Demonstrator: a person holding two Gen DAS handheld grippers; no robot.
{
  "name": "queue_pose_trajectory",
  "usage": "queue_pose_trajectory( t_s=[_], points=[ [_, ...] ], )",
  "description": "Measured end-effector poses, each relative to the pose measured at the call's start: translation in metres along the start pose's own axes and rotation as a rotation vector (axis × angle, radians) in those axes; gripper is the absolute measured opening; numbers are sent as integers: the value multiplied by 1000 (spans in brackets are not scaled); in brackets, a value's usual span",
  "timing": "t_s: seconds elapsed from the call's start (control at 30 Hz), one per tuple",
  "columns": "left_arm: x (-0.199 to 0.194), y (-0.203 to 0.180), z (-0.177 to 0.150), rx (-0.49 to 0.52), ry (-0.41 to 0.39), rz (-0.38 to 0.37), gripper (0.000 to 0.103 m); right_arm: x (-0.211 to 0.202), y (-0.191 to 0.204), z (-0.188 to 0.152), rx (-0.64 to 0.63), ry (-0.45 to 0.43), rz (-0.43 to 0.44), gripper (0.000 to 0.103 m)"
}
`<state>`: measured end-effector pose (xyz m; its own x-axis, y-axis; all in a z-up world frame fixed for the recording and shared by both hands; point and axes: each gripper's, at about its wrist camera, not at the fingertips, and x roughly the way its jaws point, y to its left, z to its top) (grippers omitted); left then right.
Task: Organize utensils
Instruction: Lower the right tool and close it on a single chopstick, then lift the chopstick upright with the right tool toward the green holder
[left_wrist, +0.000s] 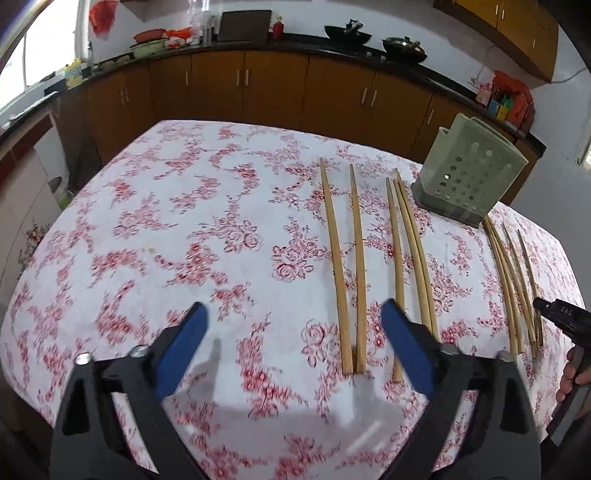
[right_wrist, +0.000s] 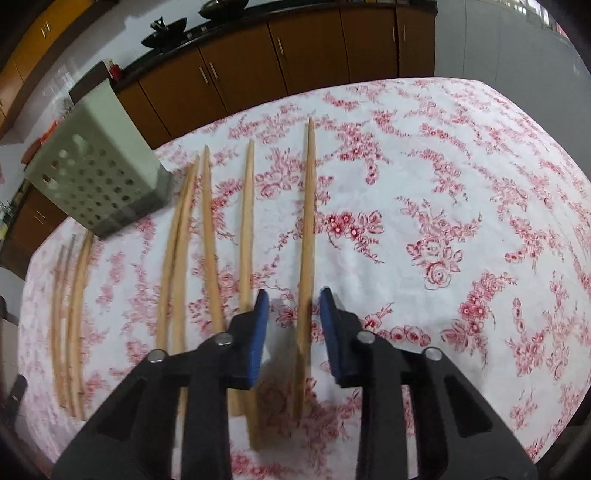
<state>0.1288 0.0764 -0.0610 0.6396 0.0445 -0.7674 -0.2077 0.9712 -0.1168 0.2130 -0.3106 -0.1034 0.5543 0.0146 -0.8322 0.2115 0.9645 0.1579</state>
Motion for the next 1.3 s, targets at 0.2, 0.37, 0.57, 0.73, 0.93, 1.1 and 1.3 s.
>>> queue_pose_trajectory(
  t_s=[0.2,0.37,0.57,0.73,0.93,1.1,1.3],
  points=[
    [34,-8,14,23,73,-43,47,1,-11,2,20,-24,18,8],
    [50,-21,26,35,101,-106,37,-1,-6,1,-21,-41,-9,8],
    [68,-29,28,82,136,-65,10,2,-6,5,-24,-42,-7,8],
    [76,-34,37,126,124,-43,8,7,-5,15,-33,-35,-2,8],
    [101,-31,66,118,74,-12,8,18,-9,28,-20,-68,-11,8],
    [102,-27,63,127,65,-41,8,18,-8,23,-43,-90,-25,8],
    [90,-21,45,138,49,-71,9,15,-6,23,-44,-102,-28,8]
  ],
)
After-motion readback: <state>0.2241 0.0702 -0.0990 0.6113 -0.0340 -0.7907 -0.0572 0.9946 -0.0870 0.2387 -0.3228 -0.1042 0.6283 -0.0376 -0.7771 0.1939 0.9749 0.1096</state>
